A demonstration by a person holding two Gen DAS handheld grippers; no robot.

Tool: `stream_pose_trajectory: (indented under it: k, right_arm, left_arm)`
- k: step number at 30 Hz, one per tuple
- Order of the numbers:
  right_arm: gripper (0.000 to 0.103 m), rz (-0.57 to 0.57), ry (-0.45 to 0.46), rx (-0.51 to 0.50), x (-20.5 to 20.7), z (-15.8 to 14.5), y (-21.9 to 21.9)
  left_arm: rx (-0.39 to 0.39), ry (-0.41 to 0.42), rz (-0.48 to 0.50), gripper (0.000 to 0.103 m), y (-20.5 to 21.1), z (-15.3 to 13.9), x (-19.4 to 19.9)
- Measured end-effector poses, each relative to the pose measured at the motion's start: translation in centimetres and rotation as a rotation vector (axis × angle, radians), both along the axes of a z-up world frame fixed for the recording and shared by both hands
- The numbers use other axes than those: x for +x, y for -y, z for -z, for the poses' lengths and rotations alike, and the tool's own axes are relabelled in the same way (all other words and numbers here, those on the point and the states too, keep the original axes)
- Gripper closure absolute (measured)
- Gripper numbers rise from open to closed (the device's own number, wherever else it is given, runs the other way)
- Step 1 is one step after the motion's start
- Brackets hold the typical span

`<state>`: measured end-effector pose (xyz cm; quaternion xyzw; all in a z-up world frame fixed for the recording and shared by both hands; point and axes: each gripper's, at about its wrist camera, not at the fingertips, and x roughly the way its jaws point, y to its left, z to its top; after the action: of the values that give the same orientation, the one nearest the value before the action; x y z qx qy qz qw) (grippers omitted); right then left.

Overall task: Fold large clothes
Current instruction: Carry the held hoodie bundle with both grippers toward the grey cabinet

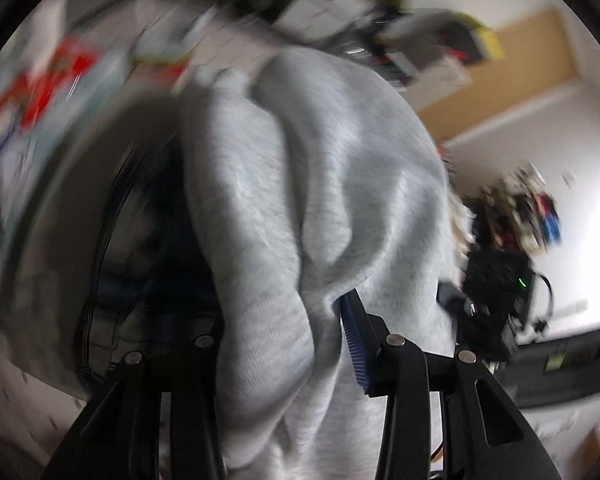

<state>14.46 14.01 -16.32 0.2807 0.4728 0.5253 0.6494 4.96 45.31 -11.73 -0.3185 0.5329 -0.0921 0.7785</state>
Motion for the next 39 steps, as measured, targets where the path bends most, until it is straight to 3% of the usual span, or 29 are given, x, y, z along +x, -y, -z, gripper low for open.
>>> stream_pose_trajectory:
  k: [2,3,4,8,11,14,17,19,21,23,25,27,29,32,36,39]
  right_arm:
    - [0.031,0.006,0.006,-0.156,-0.5,2.7,-0.8]
    - [0.031,-0.013,0.061,-0.152,-0.8,2.7,-0.5]
    - [0.031,-0.039,0.104,-0.162,-1.0,2.2,-0.4]
    - [0.031,-0.149,0.14,-0.309,-0.8,0.4,-0.3]
    - [0.031,-0.193,0.136,-0.386,-0.4,-0.5,0.0]
    - [0.03,-0.221,0.164,-0.472,-0.7,-1.5,-0.2]
    - [0.03,-0.227,0.182,-0.534,0.5,-2.4,-1.1]
    - [0.03,-0.228,0.308,-0.568,-0.4,-4.5,-0.7]
    - [0.03,-0.202,0.485,-0.58,-2.3,-8.5,-0.5]
    - [0.03,-0.151,0.603,-0.585,-3.4,-10.7,-0.1]
    - [0.03,-0.126,0.704,-0.589,-4.0,-12.4,-1.3]
    - [0.032,-0.137,0.781,-0.607,-4.3,-13.2,-4.3]
    - [0.034,-0.169,0.862,-0.665,-4.5,-12.8,-8.5]
    - [0.063,-0.25,0.891,-0.795,-3.1,-10.8,-13.3]
    - [0.063,-0.337,0.836,-0.993,-1.0,-5.2,-17.6]
    - [0.063,-0.344,0.816,-1.046,-0.3,-3.4,-18.0]
  left_arm:
    - [-0.15,0.017,-0.03,0.064,-2.1,2.3,-0.6]
    - [-0.218,0.041,-0.047,0.064,-3.0,2.6,-1.3]
    - [-0.216,0.055,-0.057,0.064,-3.4,2.1,-1.6]
    - [-0.026,0.119,-0.169,0.064,-5.1,-1.6,-4.8]
    - [-0.002,0.2,-0.223,0.064,-5.5,-4.8,-7.2]
    - [0.065,0.285,-0.172,0.064,-3.0,-7.2,-9.2]
    - [0.066,0.341,-0.015,0.064,-0.2,-6.8,-10.0]
    - [0.106,0.333,0.059,0.063,2.4,-4.9,-8.7]
    - [0.151,0.28,0.067,0.063,3.0,-1.5,-7.2]
    - [0.126,0.23,0.048,0.064,2.0,1.9,-5.3]
    - [0.074,0.249,-0.003,0.064,1.0,4.3,-5.4]
    - [0.074,0.298,-0.032,0.064,0.8,3.6,-6.7]
    - [0.146,0.329,-0.044,0.064,1.3,2.9,-7.4]
    - [0.235,0.353,-0.066,0.063,2.2,1.8,-7.9]
    - [0.253,0.39,-0.081,0.063,1.8,2.3,-7.3]
    - [0.272,0.412,-0.084,0.063,2.3,2.7,-7.9]
